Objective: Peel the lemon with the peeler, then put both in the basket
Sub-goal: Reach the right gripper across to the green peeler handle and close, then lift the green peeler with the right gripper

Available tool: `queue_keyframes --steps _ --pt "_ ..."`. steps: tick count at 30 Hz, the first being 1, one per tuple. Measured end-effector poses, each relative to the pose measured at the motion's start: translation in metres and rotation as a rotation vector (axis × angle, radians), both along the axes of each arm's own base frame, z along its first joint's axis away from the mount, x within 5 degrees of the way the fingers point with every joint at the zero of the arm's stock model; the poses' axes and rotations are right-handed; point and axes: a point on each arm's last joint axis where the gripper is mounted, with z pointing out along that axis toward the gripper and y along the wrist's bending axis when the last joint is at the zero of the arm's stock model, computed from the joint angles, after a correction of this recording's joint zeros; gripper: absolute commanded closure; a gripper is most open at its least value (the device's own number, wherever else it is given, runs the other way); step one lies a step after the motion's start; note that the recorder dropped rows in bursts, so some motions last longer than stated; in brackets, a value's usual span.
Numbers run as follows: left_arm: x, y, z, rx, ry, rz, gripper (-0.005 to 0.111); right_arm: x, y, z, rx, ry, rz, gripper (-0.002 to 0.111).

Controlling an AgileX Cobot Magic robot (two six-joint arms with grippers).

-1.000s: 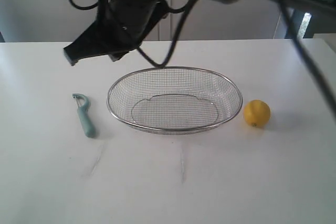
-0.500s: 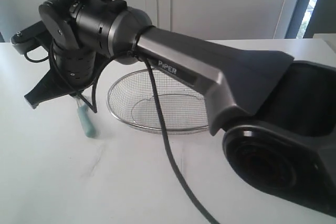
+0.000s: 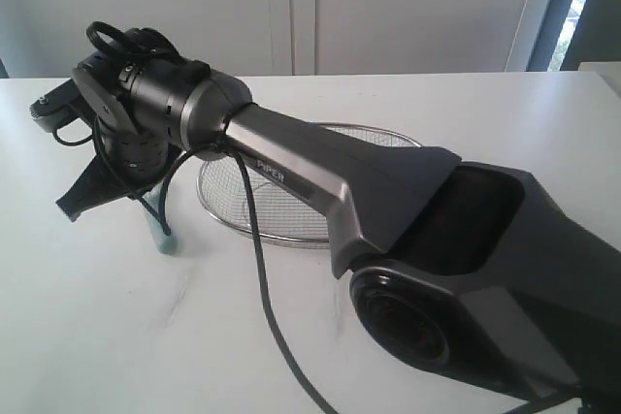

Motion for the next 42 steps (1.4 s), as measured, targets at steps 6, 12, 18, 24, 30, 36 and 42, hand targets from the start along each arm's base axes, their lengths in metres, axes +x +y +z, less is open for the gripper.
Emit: queue_keyframes --steps 6,12,18,24,30,36,42 --pt "0.0 0.0 0.0 0.0 0.0 0.0 0.107 0.001 0.002 -0.012 -0.01 0.011 -0.001 0.054" --pt "0.0 0.0 0.0 0.0 0.0 0.0 0.107 0.003 0.005 -0.019 0.003 0.005 0.003 0.054" --pt "0.0 0.0 0.0 0.0 0.0 0.0 0.107 0.004 0.007 -0.031 -0.005 0.011 0.005 0.054" --pt "0.0 0.0 0.0 0.0 0.0 0.0 0.107 0.005 0.008 -0.046 -0.024 0.026 0.004 0.054" --pt "0.0 0.0 0.0 0.0 0.0 0.0 0.107 0.005 0.008 -0.051 -0.027 0.035 -0.005 0.054" --pt "0.0 0.0 0.0 0.0 0.0 0.0 0.107 0.009 0.005 -0.051 -0.01 0.051 -0.051 0.054" --pt "0.0 0.0 0.0 0.0 0.0 0.0 0.107 0.011 0.002 -0.051 -0.001 0.067 -0.067 0.054"
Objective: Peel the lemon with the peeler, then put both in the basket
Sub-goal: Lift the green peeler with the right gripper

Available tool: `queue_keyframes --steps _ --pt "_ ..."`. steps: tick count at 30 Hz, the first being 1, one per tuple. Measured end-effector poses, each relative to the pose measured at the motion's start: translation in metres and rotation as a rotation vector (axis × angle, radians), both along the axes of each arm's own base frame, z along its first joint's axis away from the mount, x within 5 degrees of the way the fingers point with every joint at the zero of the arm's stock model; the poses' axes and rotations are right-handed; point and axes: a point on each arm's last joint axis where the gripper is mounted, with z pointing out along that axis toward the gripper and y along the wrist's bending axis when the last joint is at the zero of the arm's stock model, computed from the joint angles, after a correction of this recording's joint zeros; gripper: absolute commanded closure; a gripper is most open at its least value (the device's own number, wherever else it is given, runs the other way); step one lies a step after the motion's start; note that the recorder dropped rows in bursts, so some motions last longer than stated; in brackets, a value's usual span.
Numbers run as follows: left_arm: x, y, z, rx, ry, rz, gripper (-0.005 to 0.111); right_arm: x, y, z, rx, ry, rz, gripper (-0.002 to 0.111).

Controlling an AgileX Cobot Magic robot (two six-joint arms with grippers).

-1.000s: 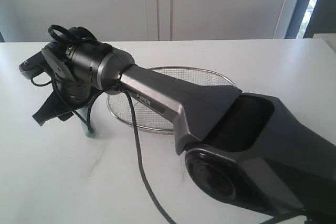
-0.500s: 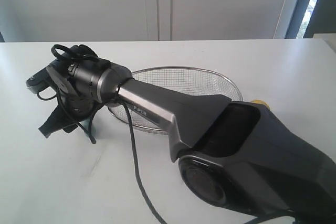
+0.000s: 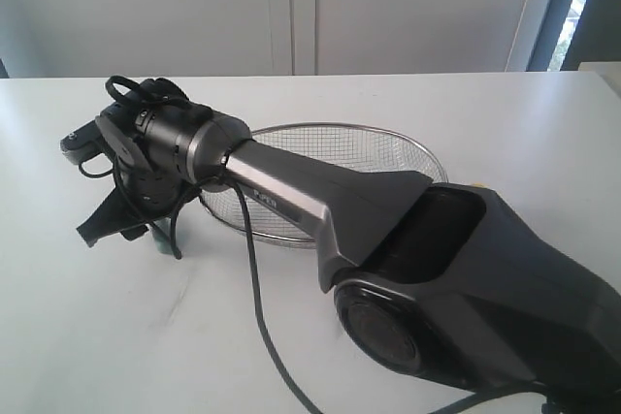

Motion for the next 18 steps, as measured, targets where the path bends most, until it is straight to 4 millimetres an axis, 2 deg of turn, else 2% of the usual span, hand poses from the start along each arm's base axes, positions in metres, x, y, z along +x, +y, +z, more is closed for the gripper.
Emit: queue_keyframes --steps 7,10,13,18 --pt "0.0 0.0 0.0 0.0 0.0 0.0 0.107 0.0 0.0 -0.002 -0.003 0.005 0.0 0.054" --pt "0.0 0.0 0.0 0.0 0.0 0.0 0.107 -0.001 0.001 -0.012 -0.005 0.026 -0.002 0.054" --pt "0.0 0.0 0.0 0.0 0.0 0.0 0.107 -0.001 0.001 -0.012 -0.003 0.03 -0.002 0.062" --pt "0.0 0.0 0.0 0.0 0.0 0.0 0.107 -0.001 0.002 -0.015 -0.004 0.035 -0.002 0.062"
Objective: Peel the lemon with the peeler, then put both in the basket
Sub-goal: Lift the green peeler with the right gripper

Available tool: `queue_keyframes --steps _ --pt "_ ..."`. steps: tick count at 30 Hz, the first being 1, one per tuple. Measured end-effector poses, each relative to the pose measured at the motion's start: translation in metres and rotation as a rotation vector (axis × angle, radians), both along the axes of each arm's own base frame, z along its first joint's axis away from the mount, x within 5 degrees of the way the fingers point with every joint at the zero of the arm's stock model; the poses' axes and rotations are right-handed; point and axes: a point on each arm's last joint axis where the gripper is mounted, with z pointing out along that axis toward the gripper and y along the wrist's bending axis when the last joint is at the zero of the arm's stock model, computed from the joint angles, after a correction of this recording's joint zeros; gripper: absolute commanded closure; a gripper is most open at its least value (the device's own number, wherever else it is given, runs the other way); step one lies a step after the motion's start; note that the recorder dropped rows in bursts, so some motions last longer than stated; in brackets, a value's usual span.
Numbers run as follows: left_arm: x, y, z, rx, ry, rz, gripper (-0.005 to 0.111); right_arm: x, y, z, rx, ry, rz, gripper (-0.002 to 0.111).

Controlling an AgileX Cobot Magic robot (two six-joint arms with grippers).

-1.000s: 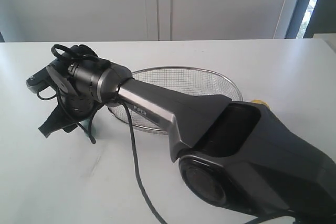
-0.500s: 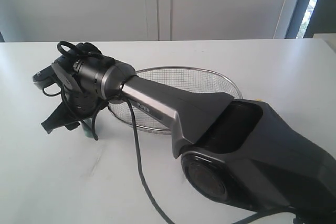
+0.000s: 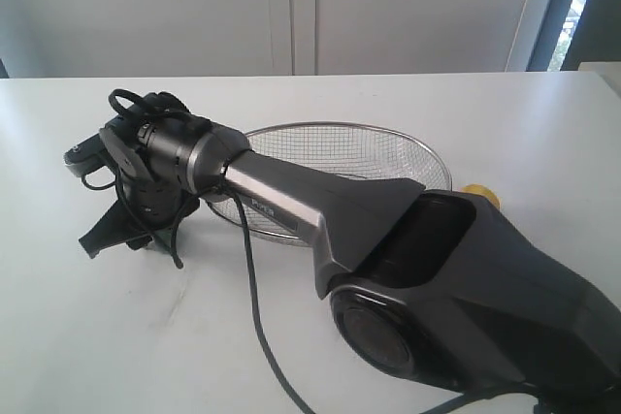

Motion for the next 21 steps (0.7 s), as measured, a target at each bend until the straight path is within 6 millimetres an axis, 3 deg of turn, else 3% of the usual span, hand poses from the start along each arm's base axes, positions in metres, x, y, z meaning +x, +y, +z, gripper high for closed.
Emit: queue_keyframes --steps 11,21 --pt "0.0 0.0 0.0 0.0 0.0 0.0 0.107 -0.0005 -0.0007 -0.0017 -0.011 0.008 -0.001 0.064" --pt "0.0 0.0 0.0 0.0 0.0 0.0 0.107 -0.0005 -0.0005 -0.0016 -0.007 0.008 -0.003 0.108"
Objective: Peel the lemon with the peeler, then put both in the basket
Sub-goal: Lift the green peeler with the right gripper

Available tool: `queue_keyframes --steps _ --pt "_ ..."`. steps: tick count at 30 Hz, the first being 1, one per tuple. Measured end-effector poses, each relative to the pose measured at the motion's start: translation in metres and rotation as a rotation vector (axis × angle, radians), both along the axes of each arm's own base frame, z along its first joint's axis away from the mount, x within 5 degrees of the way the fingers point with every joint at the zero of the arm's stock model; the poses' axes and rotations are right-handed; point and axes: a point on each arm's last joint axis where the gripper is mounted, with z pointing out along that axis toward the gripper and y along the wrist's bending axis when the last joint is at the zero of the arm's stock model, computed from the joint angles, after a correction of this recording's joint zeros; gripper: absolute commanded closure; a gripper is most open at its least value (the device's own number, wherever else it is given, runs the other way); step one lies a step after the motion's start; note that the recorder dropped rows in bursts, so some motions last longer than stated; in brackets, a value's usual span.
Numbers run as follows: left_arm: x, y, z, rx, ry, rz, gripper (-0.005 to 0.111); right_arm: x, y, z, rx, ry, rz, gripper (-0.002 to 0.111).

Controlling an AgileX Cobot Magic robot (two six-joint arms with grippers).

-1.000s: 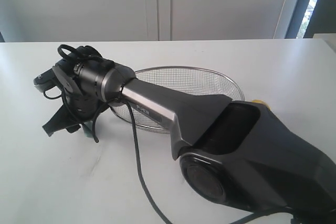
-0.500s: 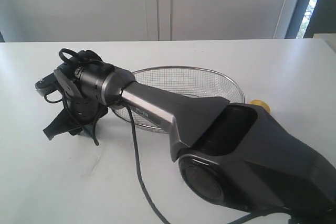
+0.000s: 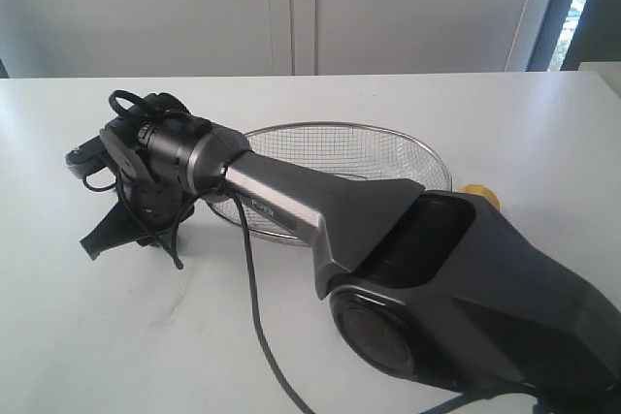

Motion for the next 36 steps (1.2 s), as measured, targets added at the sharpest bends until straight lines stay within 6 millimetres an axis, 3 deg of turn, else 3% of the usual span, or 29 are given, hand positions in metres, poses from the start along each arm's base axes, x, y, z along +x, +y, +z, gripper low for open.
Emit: queue_keyframes --steps 6,9,15,21,29,36 --pt "0.0 0.0 0.0 0.0 0.0 0.0 0.107 0.001 0.001 0.015 0.044 -0.03 0.003 0.108" --pt "0.0 0.0 0.0 0.0 0.0 0.0 0.107 0.0 0.001 0.045 0.097 -0.071 0.006 0.108" --pt "0.0 0.0 0.0 0.0 0.0 0.0 0.107 -0.008 -0.01 0.121 0.195 -0.162 0.023 0.108" --pt "0.0 0.0 0.0 0.0 0.0 0.0 0.107 -0.022 -0.03 0.169 0.148 -0.187 0.08 0.108" --pt "0.0 0.0 0.0 0.0 0.0 0.0 0.107 -0.039 -0.052 0.206 0.087 -0.178 0.134 0.108" --pt "0.0 0.0 0.0 0.0 0.0 0.0 0.107 -0.051 -0.056 0.226 0.125 -0.175 0.213 0.108"
